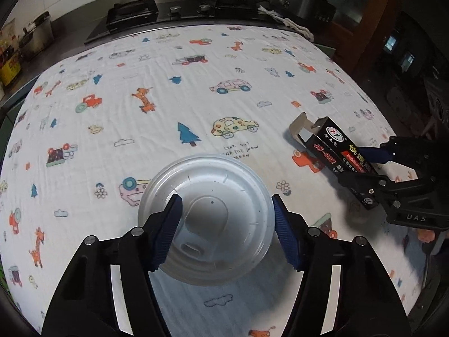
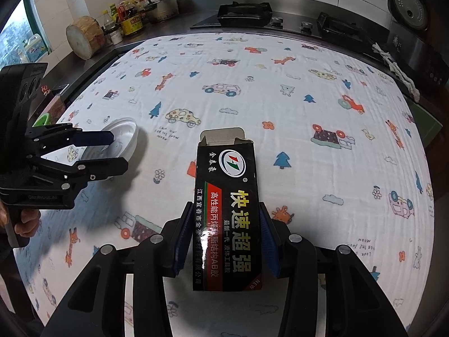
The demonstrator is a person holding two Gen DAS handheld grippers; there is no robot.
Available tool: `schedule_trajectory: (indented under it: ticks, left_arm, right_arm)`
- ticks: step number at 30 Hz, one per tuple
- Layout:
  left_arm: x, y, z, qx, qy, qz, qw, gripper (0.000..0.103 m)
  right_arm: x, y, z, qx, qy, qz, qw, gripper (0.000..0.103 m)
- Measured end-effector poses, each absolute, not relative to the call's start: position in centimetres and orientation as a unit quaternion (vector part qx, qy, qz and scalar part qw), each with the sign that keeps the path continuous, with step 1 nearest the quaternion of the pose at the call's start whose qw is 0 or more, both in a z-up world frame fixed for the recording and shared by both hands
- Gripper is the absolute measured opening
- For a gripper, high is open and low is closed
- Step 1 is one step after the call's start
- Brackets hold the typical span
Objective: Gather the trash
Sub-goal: 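Grasp the black glue box with right tool while left tool grasps the white lid, then carry the white lid and black box over the green basket with both tools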
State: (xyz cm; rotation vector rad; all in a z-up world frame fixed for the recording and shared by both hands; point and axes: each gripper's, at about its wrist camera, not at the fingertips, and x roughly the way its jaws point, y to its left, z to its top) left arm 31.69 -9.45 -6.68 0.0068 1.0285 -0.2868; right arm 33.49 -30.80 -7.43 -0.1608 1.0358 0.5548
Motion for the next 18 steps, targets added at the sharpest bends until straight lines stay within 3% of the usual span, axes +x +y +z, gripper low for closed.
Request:
schedule_trajectory:
  ticks: [4, 10, 13, 18]
  left_arm:
    - [31.3, -9.4, -6.5, 0.007, 0.481, -0.134, 0.866, 0.055]
    - [30.4, -9.8, -5.4, 0.017, 0.474, -0.147, 0.868, 0.012]
    - [29.9, -9.4, -5.2, 0.013, 0.471, -0.144, 0.870, 0.006]
    - [28.9, -8.1, -4.4, -0.005, 0.460, -0.138, 0.877, 0.005]
  right_arm:
    - [33.0, -30.1, -7.1, -0.081, 0.485, 0.266, 0.829, 0.043]
    - [32.4, -29.4, -6.6, -0.082, 0.481, 0.271, 0.830, 0.043]
    - [32.0, -29.1, -6.3, -0.083, 0.479, 0.273, 0.830, 0.043]
    - [31.3, -28.6, -5.7, -0.085, 0.475, 0.277, 0.831, 0.043]
